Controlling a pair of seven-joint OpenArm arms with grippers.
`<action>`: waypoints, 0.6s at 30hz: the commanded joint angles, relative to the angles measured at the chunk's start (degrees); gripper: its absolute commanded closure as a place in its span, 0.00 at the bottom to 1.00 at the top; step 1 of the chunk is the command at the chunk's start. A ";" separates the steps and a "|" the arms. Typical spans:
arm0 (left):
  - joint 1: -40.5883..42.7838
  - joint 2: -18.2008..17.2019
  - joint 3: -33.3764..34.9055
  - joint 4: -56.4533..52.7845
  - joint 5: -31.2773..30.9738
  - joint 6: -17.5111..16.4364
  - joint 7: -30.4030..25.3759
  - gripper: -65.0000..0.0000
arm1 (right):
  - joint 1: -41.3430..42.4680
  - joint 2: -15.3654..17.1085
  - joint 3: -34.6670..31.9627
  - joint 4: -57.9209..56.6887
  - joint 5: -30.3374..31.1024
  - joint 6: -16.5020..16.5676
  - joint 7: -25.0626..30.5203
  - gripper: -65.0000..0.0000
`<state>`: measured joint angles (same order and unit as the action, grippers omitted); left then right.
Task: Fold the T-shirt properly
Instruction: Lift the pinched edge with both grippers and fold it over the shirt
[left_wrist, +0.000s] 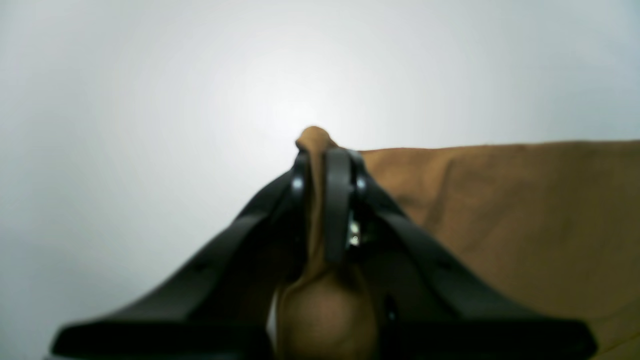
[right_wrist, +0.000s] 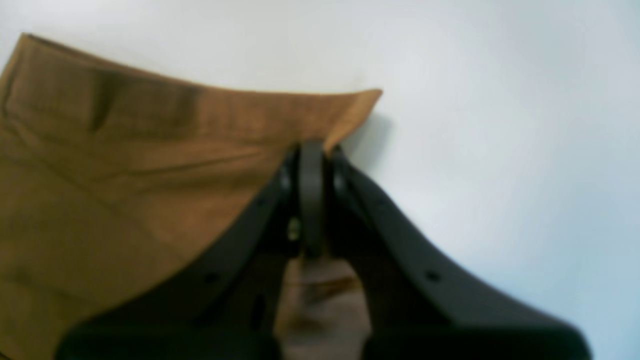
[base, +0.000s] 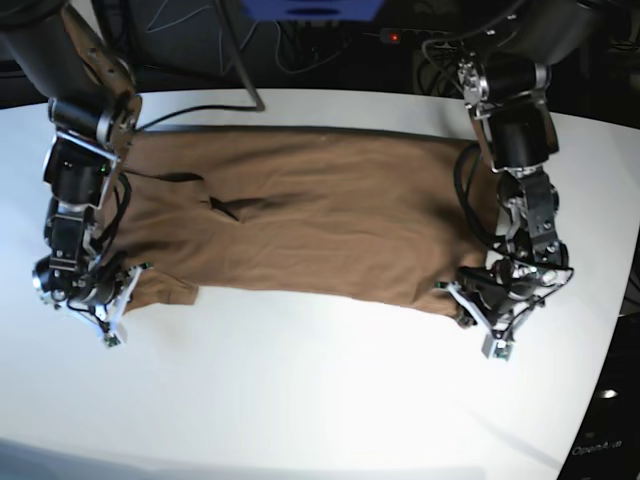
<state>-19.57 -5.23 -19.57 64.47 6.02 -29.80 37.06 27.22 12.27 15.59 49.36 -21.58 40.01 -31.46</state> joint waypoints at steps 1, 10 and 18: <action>-0.34 -0.35 0.01 1.51 -0.61 -0.04 -0.71 0.94 | 0.34 0.78 0.01 1.84 -0.70 -0.01 -1.11 0.98; 5.29 -0.17 0.10 9.07 -0.70 -0.22 -0.44 0.94 | -7.57 1.13 0.10 14.24 -0.70 -0.01 -1.20 0.98; 11.70 0.97 -0.25 17.42 -0.79 -0.22 -0.36 0.94 | -16.10 0.87 0.10 27.16 -0.70 -0.01 -1.20 0.98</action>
<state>-6.81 -3.79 -19.73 80.58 5.82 -30.15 38.15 10.15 12.32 15.49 75.44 -22.20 40.45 -33.12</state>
